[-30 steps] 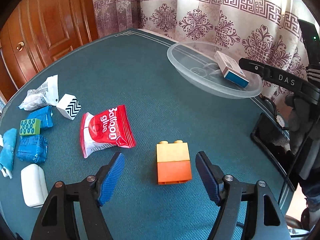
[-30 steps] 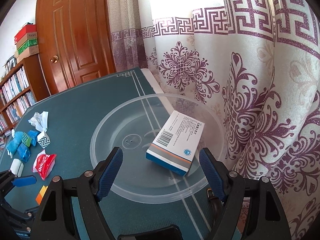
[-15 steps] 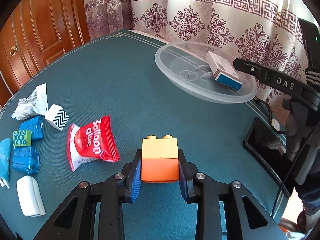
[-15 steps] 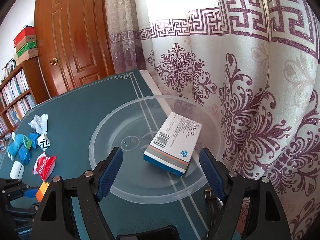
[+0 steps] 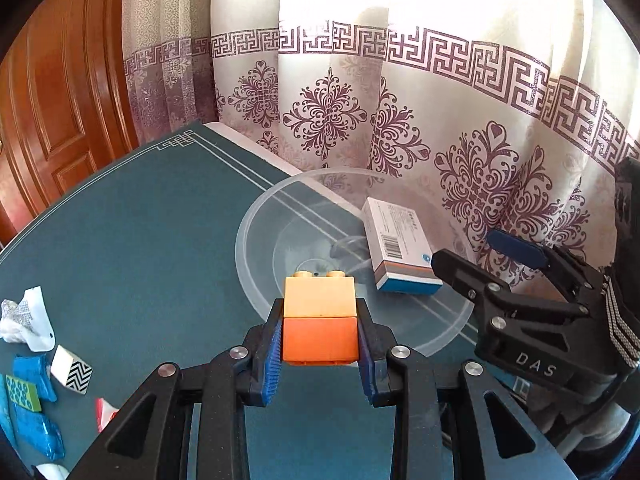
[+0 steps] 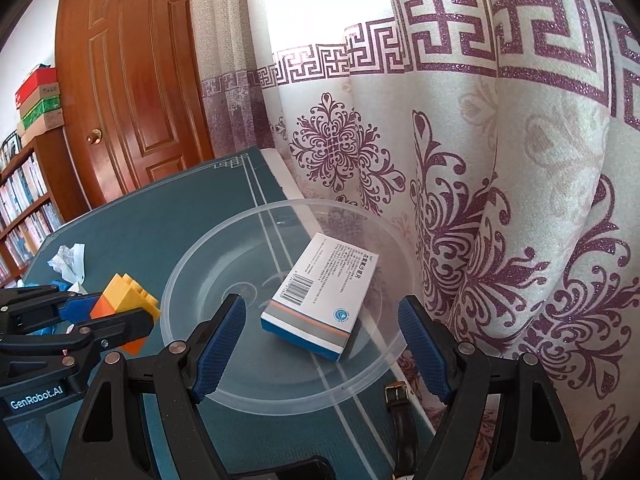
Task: Organize objects
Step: 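Lower the brick into the clear bowl and open the left tool, then move the left tool to the white sponge and grasp it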
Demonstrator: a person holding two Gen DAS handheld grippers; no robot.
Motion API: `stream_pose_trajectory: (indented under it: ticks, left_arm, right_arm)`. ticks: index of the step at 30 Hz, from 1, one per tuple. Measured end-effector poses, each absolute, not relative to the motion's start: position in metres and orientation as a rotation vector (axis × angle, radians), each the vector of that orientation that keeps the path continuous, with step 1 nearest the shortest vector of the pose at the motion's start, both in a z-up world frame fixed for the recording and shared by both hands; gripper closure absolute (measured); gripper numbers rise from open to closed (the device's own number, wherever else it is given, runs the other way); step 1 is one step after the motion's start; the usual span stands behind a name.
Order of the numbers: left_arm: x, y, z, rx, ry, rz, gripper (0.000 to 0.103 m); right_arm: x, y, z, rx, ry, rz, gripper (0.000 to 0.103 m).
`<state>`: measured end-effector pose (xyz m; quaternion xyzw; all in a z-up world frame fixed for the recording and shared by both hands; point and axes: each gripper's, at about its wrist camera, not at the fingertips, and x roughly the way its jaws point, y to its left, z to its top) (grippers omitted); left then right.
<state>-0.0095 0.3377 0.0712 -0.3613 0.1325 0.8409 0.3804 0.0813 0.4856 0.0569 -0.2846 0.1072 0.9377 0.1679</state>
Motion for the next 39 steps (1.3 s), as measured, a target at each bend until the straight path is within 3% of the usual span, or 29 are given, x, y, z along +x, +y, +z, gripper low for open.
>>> stream_pose_trajectory:
  ticks: [5,10,12,14,23,39]
  left_arm:
    - [-0.015,0.337,0.07,-0.907,0.286,2.165,0.038]
    - [-0.019,0.322,0.065,-0.941,0.265,2.207,0.035]
    - [-0.019,0.316,0.063,-0.954,0.269,2.23,0.029]
    - [-0.017,0.312,0.061,-0.962,0.284,2.258,0.015]
    - [-0.002,0.285,0.053,-0.97,0.321,2.321,0.005]
    - [-0.004,0.212,0.049,-1.039,0.259,2.518,0.001]
  right_arm:
    - [0.079,0.485,0.055,-0.818,0.302,2.664,0.023]
    - [0.077,0.483,0.052,-0.83,0.3,2.665,0.023]
    - [0.076,0.48,0.051,-0.834,0.292,2.669,0.023]
    - [0.076,0.478,0.051,-0.838,0.286,2.673,0.023]
    - [0.077,0.468,0.052,-0.841,0.277,2.692,0.023]
    - [0.074,0.423,0.052,-0.897,0.222,2.782,0.023]
